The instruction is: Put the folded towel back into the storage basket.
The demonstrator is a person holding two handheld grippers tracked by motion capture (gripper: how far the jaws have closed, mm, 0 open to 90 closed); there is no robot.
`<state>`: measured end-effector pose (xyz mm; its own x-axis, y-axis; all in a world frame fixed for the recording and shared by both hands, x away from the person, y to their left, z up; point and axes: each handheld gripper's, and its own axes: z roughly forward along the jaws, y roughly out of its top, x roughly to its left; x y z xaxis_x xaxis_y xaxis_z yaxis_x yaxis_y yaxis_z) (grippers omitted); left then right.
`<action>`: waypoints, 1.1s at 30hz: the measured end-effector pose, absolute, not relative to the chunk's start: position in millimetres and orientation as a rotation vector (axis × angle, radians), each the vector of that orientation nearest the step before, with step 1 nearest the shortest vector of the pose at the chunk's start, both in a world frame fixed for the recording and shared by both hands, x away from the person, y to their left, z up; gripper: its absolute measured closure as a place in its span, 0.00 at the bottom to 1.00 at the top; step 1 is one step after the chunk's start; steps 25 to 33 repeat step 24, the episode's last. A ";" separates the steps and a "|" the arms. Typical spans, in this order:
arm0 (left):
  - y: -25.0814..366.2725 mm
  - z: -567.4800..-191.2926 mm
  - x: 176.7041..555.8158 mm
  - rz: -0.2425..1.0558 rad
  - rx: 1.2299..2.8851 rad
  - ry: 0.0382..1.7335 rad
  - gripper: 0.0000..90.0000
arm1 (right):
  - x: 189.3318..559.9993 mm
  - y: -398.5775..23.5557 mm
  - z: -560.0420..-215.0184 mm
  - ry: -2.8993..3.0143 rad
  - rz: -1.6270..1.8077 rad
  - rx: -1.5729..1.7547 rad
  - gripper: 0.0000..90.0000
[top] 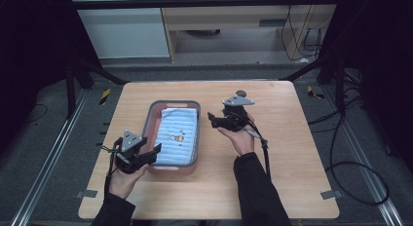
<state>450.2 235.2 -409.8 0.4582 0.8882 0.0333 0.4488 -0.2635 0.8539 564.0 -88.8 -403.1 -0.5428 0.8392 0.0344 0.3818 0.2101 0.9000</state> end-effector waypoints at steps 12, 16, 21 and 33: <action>239.4 -414.6 450.8 0.738 1.904 1.113 0.27 | 531.2 -163.5 -417.3 1.964 1.263 1.230 0.24; 245.3 -413.9 449.9 0.743 1.892 1.120 0.26 | 520.0 -183.9 -424.0 1.952 1.235 1.247 0.22; 255.8 -413.1 448.4 0.758 1.870 1.138 0.24 | 505.7 -201.7 -435.7 1.949 1.214 1.260 0.22; 262.1 -412.4 447.2 0.759 1.856 1.151 0.24 | 501.5 -207.6 -438.8 1.953 1.200 1.264 0.22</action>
